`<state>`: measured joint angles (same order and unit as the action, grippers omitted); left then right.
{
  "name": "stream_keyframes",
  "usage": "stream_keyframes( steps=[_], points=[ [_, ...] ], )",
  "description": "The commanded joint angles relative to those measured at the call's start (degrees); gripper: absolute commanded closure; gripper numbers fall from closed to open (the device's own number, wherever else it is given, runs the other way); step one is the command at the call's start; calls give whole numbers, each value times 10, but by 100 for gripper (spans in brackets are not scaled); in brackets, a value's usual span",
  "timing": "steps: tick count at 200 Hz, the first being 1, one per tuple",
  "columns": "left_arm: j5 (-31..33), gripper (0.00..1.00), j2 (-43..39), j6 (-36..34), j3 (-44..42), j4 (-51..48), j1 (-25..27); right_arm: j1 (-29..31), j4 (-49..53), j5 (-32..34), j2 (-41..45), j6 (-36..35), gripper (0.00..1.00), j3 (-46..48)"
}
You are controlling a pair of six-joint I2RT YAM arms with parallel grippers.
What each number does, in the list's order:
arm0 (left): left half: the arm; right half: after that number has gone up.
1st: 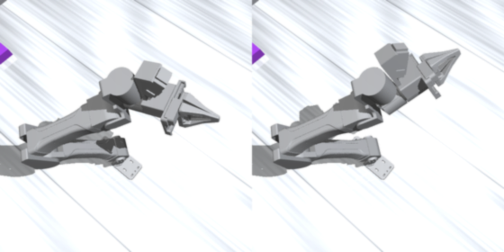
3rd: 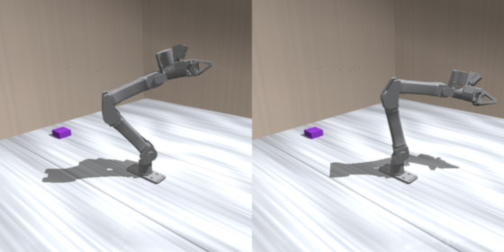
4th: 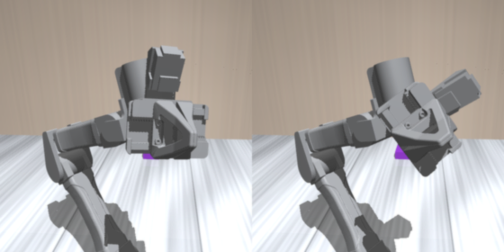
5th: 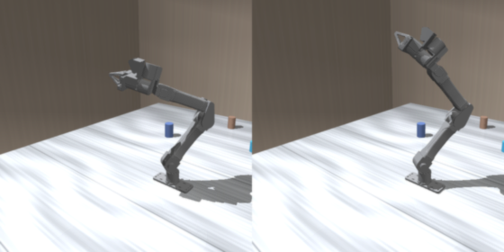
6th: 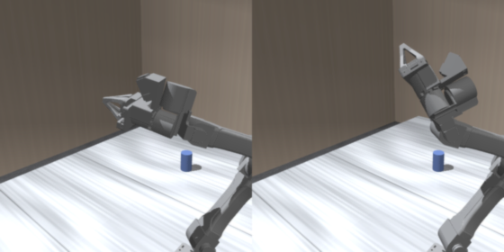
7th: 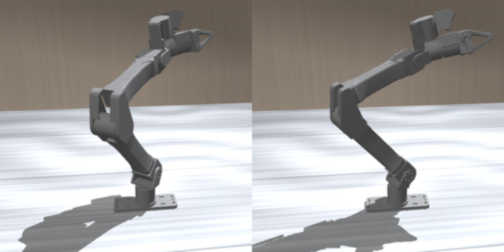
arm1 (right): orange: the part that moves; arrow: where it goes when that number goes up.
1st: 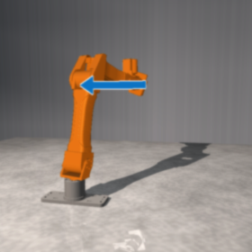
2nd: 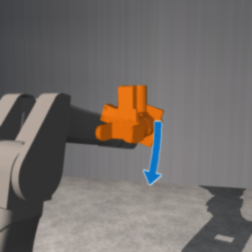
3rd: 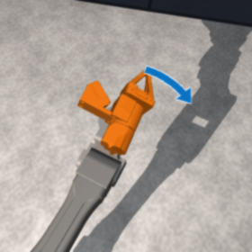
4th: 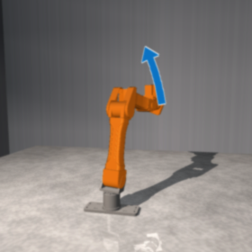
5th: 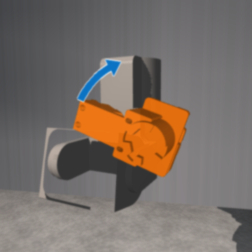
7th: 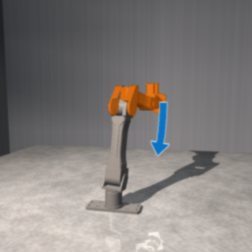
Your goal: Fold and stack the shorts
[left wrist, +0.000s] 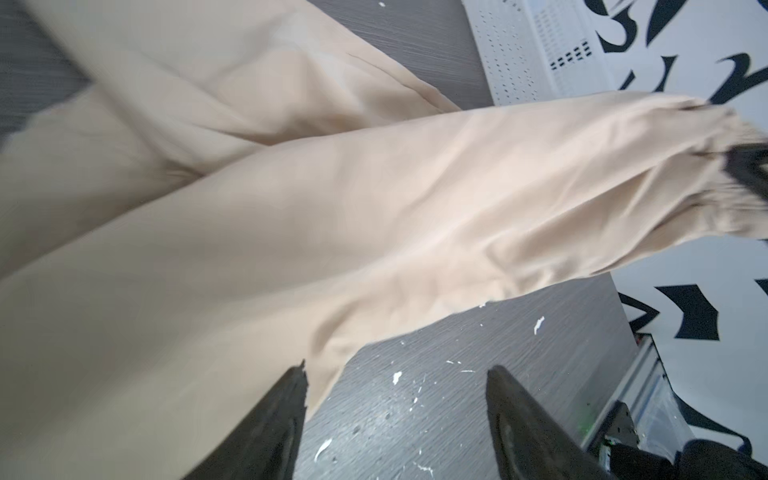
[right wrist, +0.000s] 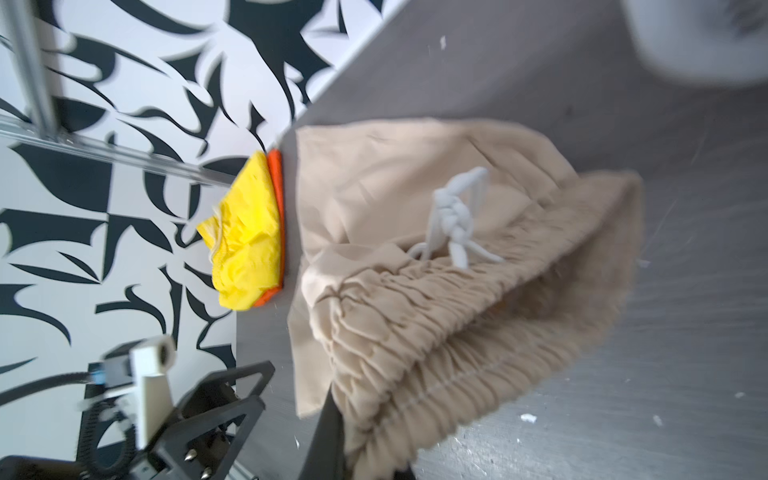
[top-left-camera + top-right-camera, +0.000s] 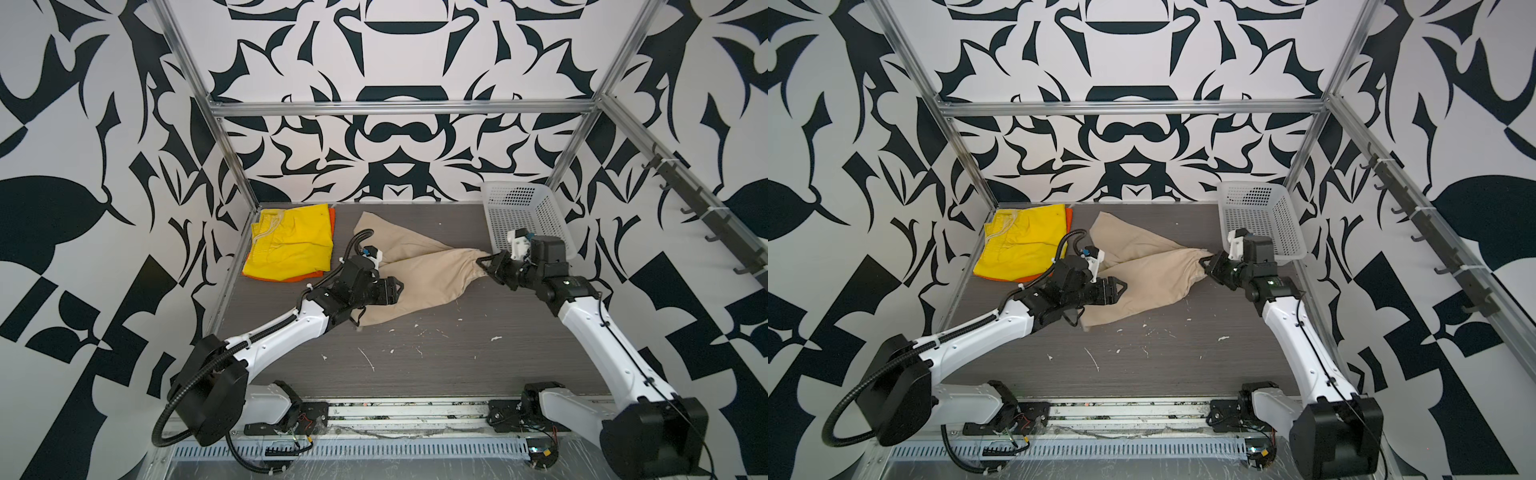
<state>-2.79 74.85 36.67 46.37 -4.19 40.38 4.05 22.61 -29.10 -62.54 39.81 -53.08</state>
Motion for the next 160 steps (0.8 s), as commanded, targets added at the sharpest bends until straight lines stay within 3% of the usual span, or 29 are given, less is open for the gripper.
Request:
stream_keyframes(
  steps=[1, 31, 57, 81, 120, 160],
  points=[
    [36, 28, -14, 73, -20, -90, -15, -3, 109, 36, 6, -52, 92, -16],
    [38, 27, -49, 135, -48, -122, -18, -29, 174, 104, 16, -69, 93, 30],
    [8, 27, -44, 164, -70, -136, -19, -34, 139, 61, 21, -47, 93, 71],
    [1, 27, -43, 185, -80, -180, -20, -34, 133, 64, 21, -45, 94, 73],
    [71, 27, -50, 169, -91, -239, -20, -34, 133, 63, 18, -51, 93, 70],
    [90, 29, -23, 161, -98, -185, -25, -34, 129, 50, 21, -51, 94, 74]
  ],
)
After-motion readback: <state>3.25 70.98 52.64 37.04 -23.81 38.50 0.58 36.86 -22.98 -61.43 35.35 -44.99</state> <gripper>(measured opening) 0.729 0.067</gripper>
